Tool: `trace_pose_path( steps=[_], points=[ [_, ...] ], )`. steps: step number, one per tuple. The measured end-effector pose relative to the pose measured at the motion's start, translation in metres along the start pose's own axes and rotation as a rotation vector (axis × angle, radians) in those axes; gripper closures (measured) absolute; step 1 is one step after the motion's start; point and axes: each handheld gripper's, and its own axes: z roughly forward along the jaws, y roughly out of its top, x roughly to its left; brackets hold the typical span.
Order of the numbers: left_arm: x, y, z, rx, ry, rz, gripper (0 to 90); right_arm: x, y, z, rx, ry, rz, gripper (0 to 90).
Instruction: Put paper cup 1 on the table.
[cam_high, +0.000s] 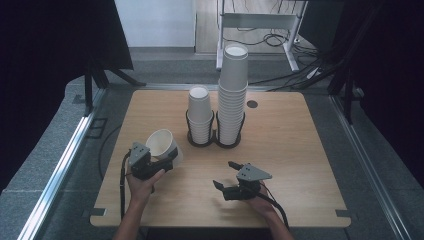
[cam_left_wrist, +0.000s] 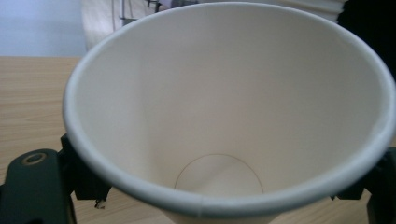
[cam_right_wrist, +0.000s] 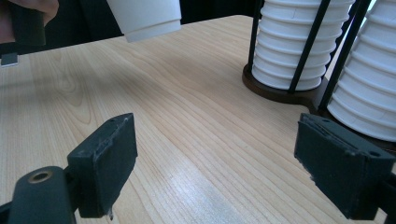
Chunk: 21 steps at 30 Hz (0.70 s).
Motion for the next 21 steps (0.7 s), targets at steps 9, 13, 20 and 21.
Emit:
trace_pose_path(
  steps=[9,13,20,21],
  points=[
    [0.012,-0.004,0.002,0.027,0.056,0.003,14.9,0.000,-0.001,0.000,0.009,-0.003,-0.004,13.0],
    [0.018,-0.011,0.007,0.082,0.124,0.020,14.8,-0.001,-0.001,0.000,0.010,-0.009,-0.004,13.2],
    [0.020,-0.017,0.014,0.133,0.189,0.062,14.5,-0.001,-0.002,0.001,0.017,-0.006,-0.006,13.2],
    [0.020,-0.018,0.015,0.135,0.202,0.068,14.5,-0.001,-0.002,0.001,0.017,-0.006,-0.006,13.2]
  ],
)
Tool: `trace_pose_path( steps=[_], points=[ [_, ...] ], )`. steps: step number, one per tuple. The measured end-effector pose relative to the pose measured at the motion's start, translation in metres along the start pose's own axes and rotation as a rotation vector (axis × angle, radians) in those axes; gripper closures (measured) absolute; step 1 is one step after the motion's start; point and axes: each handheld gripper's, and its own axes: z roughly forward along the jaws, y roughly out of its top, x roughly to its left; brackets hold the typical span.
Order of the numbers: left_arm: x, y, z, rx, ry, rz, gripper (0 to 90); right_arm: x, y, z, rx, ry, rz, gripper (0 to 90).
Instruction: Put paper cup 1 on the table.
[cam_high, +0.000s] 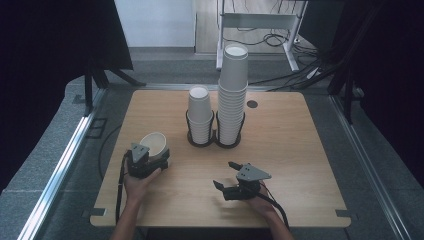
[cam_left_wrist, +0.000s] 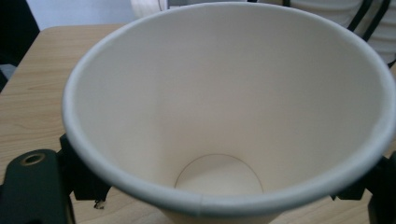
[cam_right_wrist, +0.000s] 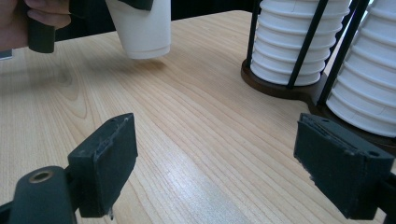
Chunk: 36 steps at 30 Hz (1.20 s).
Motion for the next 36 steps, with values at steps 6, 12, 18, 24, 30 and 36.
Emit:
trace_pose_path(
  steps=[6,12,18,24,30,36],
  points=[
    [0.002,-0.006,0.006,0.022,0.033,0.008,13.9,0.000,0.000,0.000,0.001,0.001,-0.001,13.2],
    [0.002,-0.009,0.010,0.035,0.072,0.005,13.0,0.000,-0.001,0.001,0.007,0.003,-0.001,13.2],
    [0.000,-0.010,0.011,0.041,0.088,0.029,12.7,0.001,-0.001,0.002,0.012,0.005,-0.005,13.2],
    [-0.004,-0.011,0.013,0.068,0.064,0.048,3.8,0.002,-0.002,0.002,0.013,0.011,-0.007,13.2],
    [-0.005,-0.010,0.003,0.070,0.074,0.066,0.5,0.002,-0.002,0.003,0.017,0.017,-0.007,13.2],
    [-0.003,-0.015,-0.015,0.070,0.077,0.069,0.0,0.004,-0.002,0.005,0.020,0.026,-0.013,13.2]
  ],
)
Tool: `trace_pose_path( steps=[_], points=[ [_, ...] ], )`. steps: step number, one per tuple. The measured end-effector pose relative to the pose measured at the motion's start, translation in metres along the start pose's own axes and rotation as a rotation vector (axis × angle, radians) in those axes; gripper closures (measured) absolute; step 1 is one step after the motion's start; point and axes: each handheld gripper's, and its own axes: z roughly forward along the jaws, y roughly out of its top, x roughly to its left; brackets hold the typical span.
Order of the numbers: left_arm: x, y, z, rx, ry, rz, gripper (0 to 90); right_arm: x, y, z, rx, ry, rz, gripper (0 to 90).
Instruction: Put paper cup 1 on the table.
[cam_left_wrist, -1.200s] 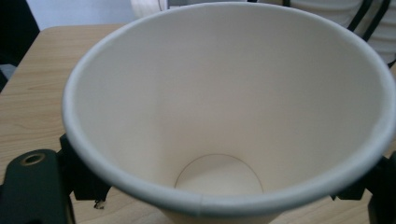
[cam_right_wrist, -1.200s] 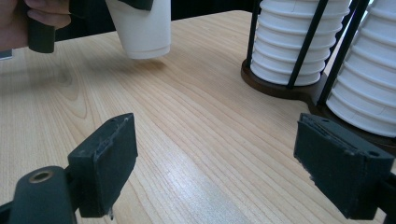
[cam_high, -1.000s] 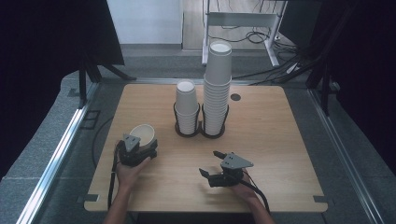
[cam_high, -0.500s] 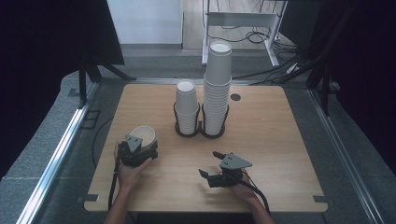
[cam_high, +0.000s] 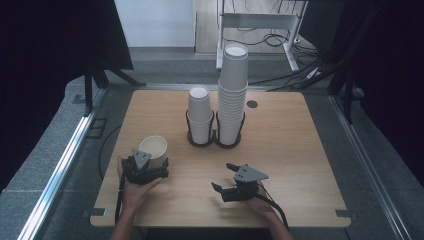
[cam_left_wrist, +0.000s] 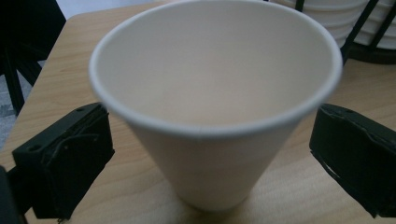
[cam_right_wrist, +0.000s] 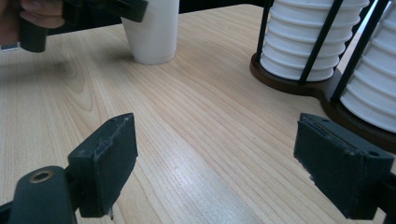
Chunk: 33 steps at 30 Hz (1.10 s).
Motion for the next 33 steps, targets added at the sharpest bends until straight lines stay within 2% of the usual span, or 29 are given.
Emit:
trace_pose_path(
  steps=[4,6,7,8,9,10,11,12,14,16,19,23,24,25,28,30,33],
  points=[
    [0.002,0.000,-0.010,-0.016,0.008,-0.007,0.4,0.000,0.001,0.000,0.003,-0.003,-0.006,13.2],
    [0.000,0.003,-0.022,-0.054,0.005,0.005,2.3,-0.002,0.000,0.000,0.006,-0.009,-0.008,13.2],
    [0.000,0.003,-0.022,-0.054,0.005,0.005,3.4,-0.002,0.000,0.000,0.006,-0.009,-0.008,13.2],
    [-0.002,0.006,-0.029,-0.077,-0.016,0.012,5.0,-0.002,0.000,0.000,0.007,-0.011,-0.009,13.2],
    [-0.002,0.006,-0.029,-0.077,-0.016,0.012,6.9,-0.002,0.000,0.000,0.007,-0.011,-0.009,13.2],
    [-0.005,0.010,-0.034,-0.108,-0.036,0.008,8.2,-0.002,0.001,0.000,0.009,-0.010,-0.006,13.3],
    [-0.005,0.010,-0.034,-0.108,-0.036,0.008,9.5,-0.002,0.001,0.000,0.009,-0.010,-0.006,13.3],
    [-0.010,0.014,-0.040,-0.133,-0.058,0.012,9.8,-0.002,0.000,0.000,0.011,-0.010,-0.007,13.3],
    [-0.013,0.015,-0.042,-0.139,-0.071,0.016,10.1,-0.002,0.000,0.000,0.013,-0.008,-0.005,13.3],
    [-0.019,0.019,-0.046,-0.155,-0.111,0.028,10.5,-0.002,0.000,0.001,0.015,-0.004,-0.002,13.3],
    [-0.032,0.024,-0.050,-0.165,-0.211,0.050,12.4,-0.002,0.000,0.001,0.011,-0.011,-0.001,13.5],
    [-0.048,0.025,-0.049,-0.161,-0.285,0.091,12.7,-0.003,0.000,0.001,-0.009,-0.028,0.016,13.7],
    [-0.054,0.026,-0.048,-0.161,-0.315,0.110,13.9,-0.003,0.001,0.000,-0.014,-0.028,0.019,14.0],
    [-0.054,0.026,-0.048,-0.161,-0.315,0.110,14.3,-0.003,0.001,0.000,-0.014,-0.028,0.019,14.0],
    [-0.059,0.027,-0.046,-0.158,-0.372,0.116,14.6,-0.004,0.002,-0.002,-0.021,-0.034,0.024,14.0],
    [-0.061,0.027,-0.042,-0.149,-0.416,0.100,14.7,-0.005,0.001,-0.003,-0.027,-0.037,0.038,14.1],
    [-0.061,0.028,-0.038,-0.138,-0.439,0.088,14.8,-0.006,0.001,-0.004,-0.033,-0.040,0.047,14.1]
  ],
)
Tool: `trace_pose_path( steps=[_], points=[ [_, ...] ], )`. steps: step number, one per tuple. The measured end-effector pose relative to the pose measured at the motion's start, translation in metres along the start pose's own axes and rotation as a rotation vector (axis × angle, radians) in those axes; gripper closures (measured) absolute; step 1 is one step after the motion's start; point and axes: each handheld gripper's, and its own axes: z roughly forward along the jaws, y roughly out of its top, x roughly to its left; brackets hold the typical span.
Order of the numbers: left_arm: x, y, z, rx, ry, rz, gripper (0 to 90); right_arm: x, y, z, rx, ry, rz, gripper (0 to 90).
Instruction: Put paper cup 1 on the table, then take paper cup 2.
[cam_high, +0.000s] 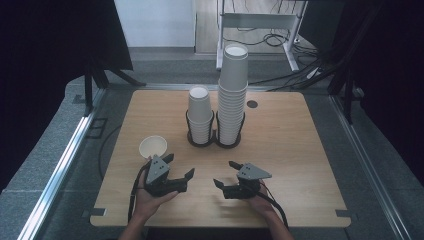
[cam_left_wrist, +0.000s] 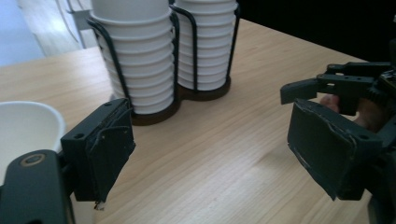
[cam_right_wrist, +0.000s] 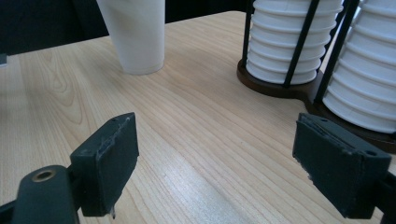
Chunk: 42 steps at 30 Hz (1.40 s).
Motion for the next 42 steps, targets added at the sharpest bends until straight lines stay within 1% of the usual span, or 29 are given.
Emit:
trace_pose_path(
  steps=[2,6,7,8,10,11,14,17,18,19,20,21,22,23,24,26,29,30,31,32,33,34,36,37,38,42],
  points=[
    [0.000,0.000,0.003,0.006,-0.029,-0.012,14.9,-0.001,0.000,-0.002,-0.003,-0.005,0.005,14.2],
    [-0.002,-0.001,0.008,0.019,-0.053,-0.011,14.9,-0.003,0.004,-0.006,-0.023,-0.018,0.012,14.3],
    [-0.003,-0.002,0.010,0.024,-0.058,-0.005,15.6,-0.005,0.007,-0.007,-0.034,-0.030,0.014,14.4],
    [-0.003,-0.002,0.010,0.024,-0.058,-0.005,16.0,-0.005,0.007,-0.007,-0.034,-0.030,0.014,14.4],
    [-0.004,-0.003,0.011,0.029,-0.060,-0.006,16.2,-0.007,0.010,-0.008,-0.044,-0.046,0.020,14.3],
    [-0.004,-0.004,0.013,0.032,-0.069,-0.016,16.5,-0.010,0.013,-0.008,-0.053,-0.056,0.032,14.3],
    [-0.004,-0.005,0.015,0.039,-0.077,-0.025,16.5,-0.013,0.016,-0.008,-0.055,-0.065,0.036,14.3],
    [-0.004,-0.006,0.016,0.046,-0.090,-0.037,16.5,-0.019,0.023,-0.006,-0.059,-0.085,0.038,13.9],
    [-0.003,-0.007,0.017,0.046,-0.094,-0.044,16.5,-0.019,0.023,-0.006,-0.059,-0.085,0.038,13.9],
    [-0.003,-0.008,0.018,0.048,-0.100,-0.056,16.7,-0.023,0.032,-0.005,-0.081,-0.099,0.061,13.7],
    [-0.002,-0.010,0.020,0.052,-0.105,-0.064,16.7,-0.023,0.032,-0.005,-0.081,-0.099,0.061,13.7],
    [-0.003,-0.012,0.023,0.061,-0.106,-0.065,17.1,-0.026,0.044,-0.004,-0.108,-0.108,0.069,13.6],
    [-0.003,-0.012,0.023,0.061,-0.106,-0.065,17.3,-0.026,0.044,-0.004,-0.108,-0.108,0.069,13.6],
    [-0.003,-0.013,0.024,0.067,-0.112,-0.062,17.3,-0.030,0.056,-0.001,-0.120,-0.115,0.065,13.6],
    [-0.003,-0.014,0.025,0.068,-0.117,-0.062,17.3,-0.030,0.056,-0.001,-0.120,-0.115,0.065,13.6],
    [-0.004,-0.014,0.025,0.067,-0.125,-0.064,17.3,-0.034,0.065,0.001,-0.117,-0.120,0.053,13.3],
    [-0.004,-0.015,0.024,0.067,-0.141,-0.070,18.1,-0.044,0.081,0.003,-0.110,-0.113,0.056,13.0],
    [-0.004,-0.015,0.024,0.068,-0.145,-0.072,18.2,-0.046,0.084,0.003,-0.108,-0.118,0.055,12.9],
    [-0.004,-0.015,0.025,0.067,-0.148,-0.074,18.6,-0.053,0.093,0.002,-0.109,-0.131,0.050,12.8],
    [-0.004,-0.015,0.025,0.066,-0.153,-0.077,18.6,-0.053,0.093,0.002,-0.109,-0.131,0.050,12.8],
    [-0.004,-0.016,0.025,0.071,-0.161,-0.079,18.6,-0.057,0.100,0.000,-0.115,-0.145,0.041,12.5],
    [-0.004,-0.016,0.025,0.071,-0.161,-0.079,18.6,-0.057,0.100,0.000,-0.115,-0.145,0.041,12.5],
    [-0.005,-0.016,0.026,0.075,-0.169,-0.080,18.8,-0.061,0.109,-0.001,-0.127,-0.143,0.053,11.8],
    [-0.006,-0.016,0.026,0.075,-0.175,-0.081,19.0,-0.066,0.118,-0.001,-0.135,-0.148,0.061,10.2],
    [-0.007,-0.016,0.027,0.076,-0.177,-0.082,19.0,-0.066,0.118,-0.001,-0.135,-0.148,0.061,10.2],
    [-0.009,-0.016,0.029,0.084,-0.191,-0.083,20.5,-0.076,0.136,-0.001,-0.142,-0.145,0.064,7.5]
  ],
)
